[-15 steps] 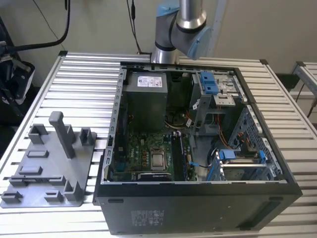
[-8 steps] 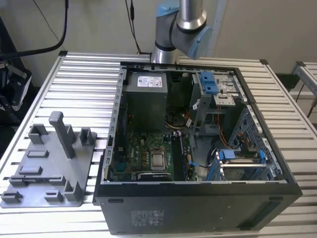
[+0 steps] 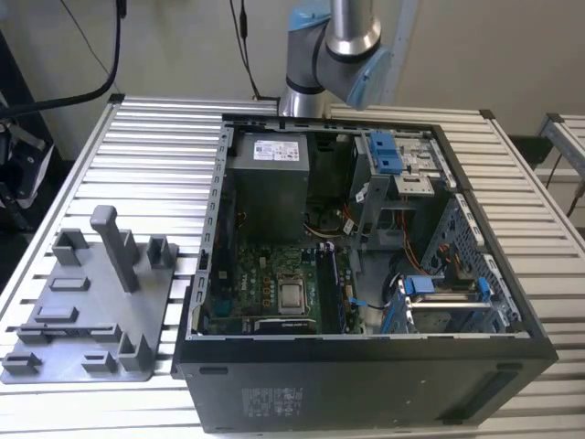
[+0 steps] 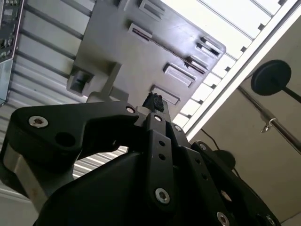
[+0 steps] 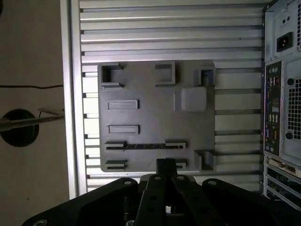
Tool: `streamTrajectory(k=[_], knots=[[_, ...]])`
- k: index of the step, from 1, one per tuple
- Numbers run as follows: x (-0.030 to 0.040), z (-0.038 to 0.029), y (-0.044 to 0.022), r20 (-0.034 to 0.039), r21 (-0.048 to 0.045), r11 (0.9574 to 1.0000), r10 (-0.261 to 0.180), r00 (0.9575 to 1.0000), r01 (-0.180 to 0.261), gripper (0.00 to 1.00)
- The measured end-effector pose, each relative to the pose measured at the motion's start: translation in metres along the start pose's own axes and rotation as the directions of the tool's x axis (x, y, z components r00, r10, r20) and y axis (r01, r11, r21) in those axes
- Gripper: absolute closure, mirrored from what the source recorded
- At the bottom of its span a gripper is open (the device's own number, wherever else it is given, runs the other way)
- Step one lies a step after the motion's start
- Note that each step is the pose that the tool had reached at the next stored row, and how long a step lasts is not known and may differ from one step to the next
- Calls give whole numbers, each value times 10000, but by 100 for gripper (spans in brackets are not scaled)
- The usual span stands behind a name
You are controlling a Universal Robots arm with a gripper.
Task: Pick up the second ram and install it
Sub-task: 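Reach for the second ram, then pick up the second ram and move it above second insertion slot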
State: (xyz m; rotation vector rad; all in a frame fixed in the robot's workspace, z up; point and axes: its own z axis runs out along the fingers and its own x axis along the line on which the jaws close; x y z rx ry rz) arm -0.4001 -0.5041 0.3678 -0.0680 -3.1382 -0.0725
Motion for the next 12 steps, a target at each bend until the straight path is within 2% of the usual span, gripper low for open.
streamTrajectory(k=[4, 12], knots=[[23, 7, -1, -98, 3, 10000, 4, 10000, -4, 89], [23, 6, -2, -129, 5, 10000, 6, 9999, -6, 89]])
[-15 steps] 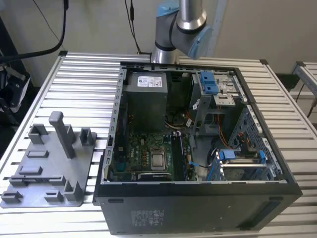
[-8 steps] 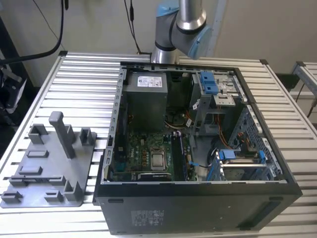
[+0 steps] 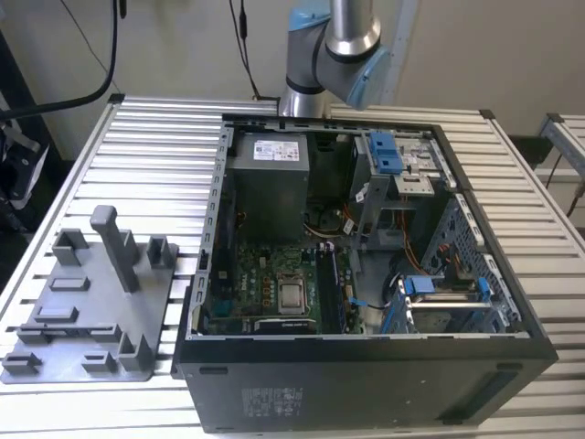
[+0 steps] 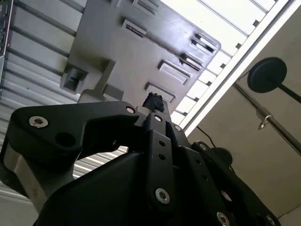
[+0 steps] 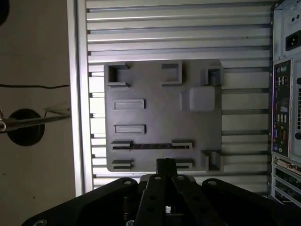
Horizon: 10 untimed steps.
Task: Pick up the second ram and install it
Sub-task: 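Pick up the second ram and move it above second insertion slot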
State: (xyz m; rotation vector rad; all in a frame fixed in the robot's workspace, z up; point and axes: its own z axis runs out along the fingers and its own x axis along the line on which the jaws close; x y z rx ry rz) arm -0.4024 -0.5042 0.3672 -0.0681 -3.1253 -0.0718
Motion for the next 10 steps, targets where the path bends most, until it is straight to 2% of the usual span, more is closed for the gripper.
streamTrajectory(k=[6, 10], knots=[[0, 1, 0, -5, 0, 10000, -34, 10000, 34, 89], [1, 1, 0, -19, 5, 9995, -320, 9995, 320, 89]])
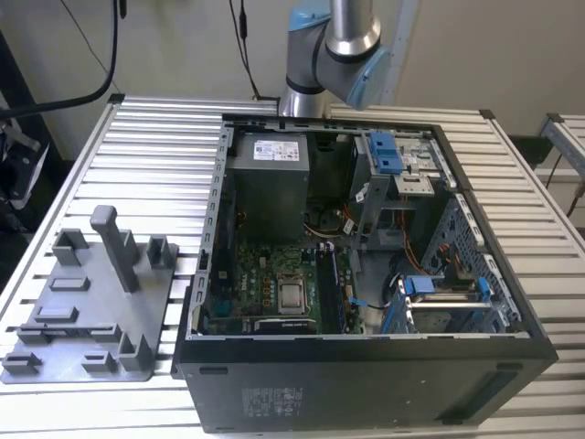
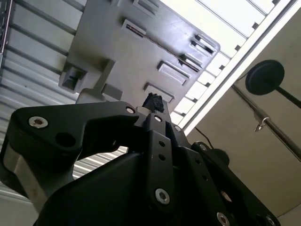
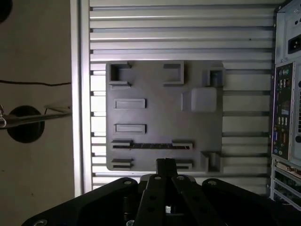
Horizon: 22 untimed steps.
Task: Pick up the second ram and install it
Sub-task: 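Pick up the second ram and move it above second insertion slot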
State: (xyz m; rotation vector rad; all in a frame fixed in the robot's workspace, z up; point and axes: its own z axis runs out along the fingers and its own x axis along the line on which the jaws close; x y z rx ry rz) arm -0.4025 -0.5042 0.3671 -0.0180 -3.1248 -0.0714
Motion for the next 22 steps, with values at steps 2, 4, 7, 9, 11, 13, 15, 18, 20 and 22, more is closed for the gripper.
streamTrajectory(k=[2, 4, 7, 9, 11, 13, 15, 18, 20, 22], knots=[[1, -1, 0, -10, 4, 9998, -198, 9998, 198, 89], [5, 0, 1, -20, 7, 9992, -410, 9992, 410, 89], [12, 2, 0, -33, 10, 9975, -711, 9975, 711, 89], [16, 4, 0, -46, 15, 9956, -938, 9956, 938, 89], [20, 5, 0, -57, 17, 9927, -1205, 9927, 1205, 89], [24, 6, 0, -71, 19, 9888, -1495, 9887, 1495, 89], [26, 6, -1, -88, 23, 9832, -1826, 9831, 1826, 89], [29, 7, -1, -111, 26, 9725, -2330, 9724, 2330, 89], [31, 7, 0, -126, 27, 9644, -2642, 9644, 2643, 89], [33, 7, -1, -140, 28, 9554, -2951, 9554, 2952, 89]])
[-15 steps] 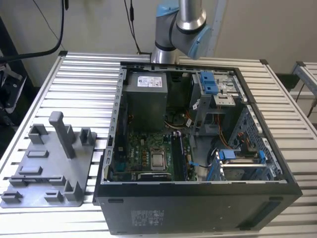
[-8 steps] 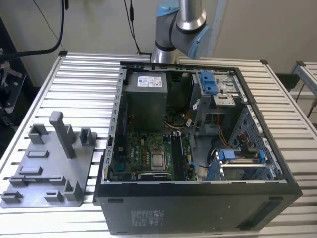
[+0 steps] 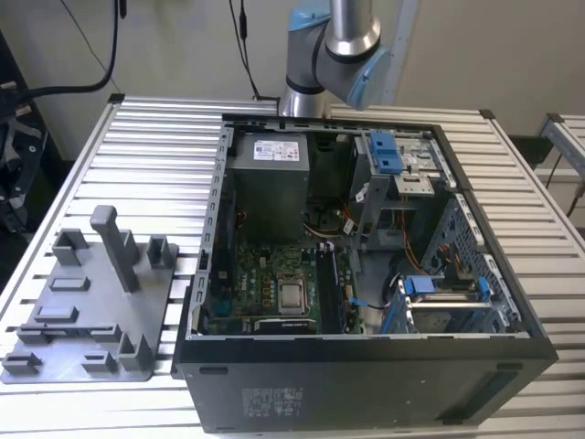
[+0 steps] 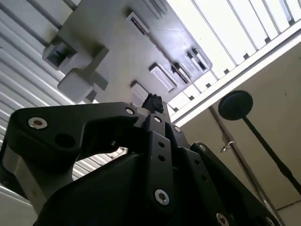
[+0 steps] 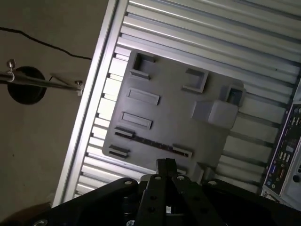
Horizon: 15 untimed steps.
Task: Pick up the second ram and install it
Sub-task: 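Pick up the second ram and move it above second insertion slot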
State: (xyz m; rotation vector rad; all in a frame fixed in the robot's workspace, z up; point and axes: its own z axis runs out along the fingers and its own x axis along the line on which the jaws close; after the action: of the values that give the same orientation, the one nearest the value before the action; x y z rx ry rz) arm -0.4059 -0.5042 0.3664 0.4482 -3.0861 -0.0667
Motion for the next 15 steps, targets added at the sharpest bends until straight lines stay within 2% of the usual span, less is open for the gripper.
streamTrajectory(k=[4, 7, 11, 15], knots=[[2, 2, 1, -28, 9, 9977, -682, 9977, 682, 89], [2, 1, 1, -56, 16, 9925, -1218, 9925, 1219, 89], [2, 5, 0, -91, 23, 9809, -1943, 9809, 1943, 89], [2, 15, 0, -125, 27, 9644, -2643, 9644, 2643, 89]])
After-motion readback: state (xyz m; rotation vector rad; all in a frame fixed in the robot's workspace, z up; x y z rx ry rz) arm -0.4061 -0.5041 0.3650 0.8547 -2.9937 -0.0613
